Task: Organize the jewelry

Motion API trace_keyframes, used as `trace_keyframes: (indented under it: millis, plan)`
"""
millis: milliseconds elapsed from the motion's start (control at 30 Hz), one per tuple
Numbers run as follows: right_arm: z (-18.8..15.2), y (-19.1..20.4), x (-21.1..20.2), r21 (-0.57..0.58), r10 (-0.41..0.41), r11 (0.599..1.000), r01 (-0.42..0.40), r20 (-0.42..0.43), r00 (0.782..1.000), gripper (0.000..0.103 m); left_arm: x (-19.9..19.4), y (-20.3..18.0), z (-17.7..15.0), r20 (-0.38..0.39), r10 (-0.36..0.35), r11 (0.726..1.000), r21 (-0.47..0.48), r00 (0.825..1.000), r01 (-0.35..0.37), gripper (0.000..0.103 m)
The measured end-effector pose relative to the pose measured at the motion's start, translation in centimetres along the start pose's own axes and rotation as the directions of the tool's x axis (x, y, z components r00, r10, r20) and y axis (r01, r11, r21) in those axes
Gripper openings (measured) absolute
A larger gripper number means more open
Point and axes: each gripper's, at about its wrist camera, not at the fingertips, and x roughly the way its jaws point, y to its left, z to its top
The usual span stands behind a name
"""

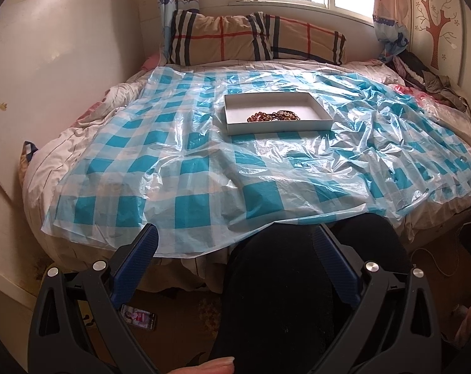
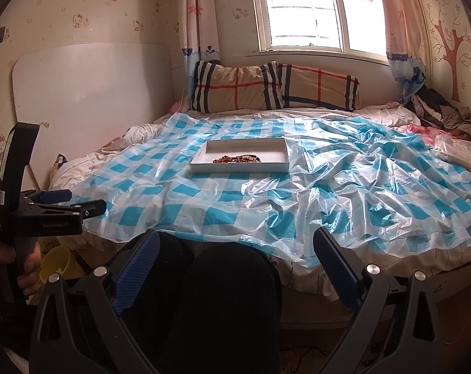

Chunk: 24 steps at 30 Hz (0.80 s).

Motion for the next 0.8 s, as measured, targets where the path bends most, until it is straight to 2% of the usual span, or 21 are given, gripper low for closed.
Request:
trace_keyframes:
  millis: [133,267,400,633,800]
  plan:
    - [0.4,0.1,1.0,-0.002,0.013,1.000,-0.013,0.004,1.000,0.095,1.0,-0.3,0.4,-0.023,-0.043,0.999,-0.027,0.999,0.043,0.095]
    - [0.5,0.5,1.5,0.000,0.027,1.000,-0.027,0.006,1.000,0.095,0.6,-0.2,0.7,0.032,-0.058,0.997,-0.053,0.998,0.060,0.095]
    - [0.2,0.9,1.8,0.002,0.040,0.999,-0.040,-0.002,0.999,0.095,0.4,-1.3,0.8,0.048,-0.025,1.000,-0.005,0.999,0.025,0.095]
    - [-0.2,0.7,1.3,0.016,0.027,0.999,-0.027,0.008,1.000,0.096,1.7,-2.1,-0.2,-0.040,-0.020,1.000,-0.020,0.999,0.019,0.095]
    - [-0.5,1.1,1.0,0.010,0.024,1.000,-0.024,0.004,1.000,0.096,2.0,-2.2,-1.2,-0.063,-0.059,0.997,-0.044,0.996,0.056,0.095]
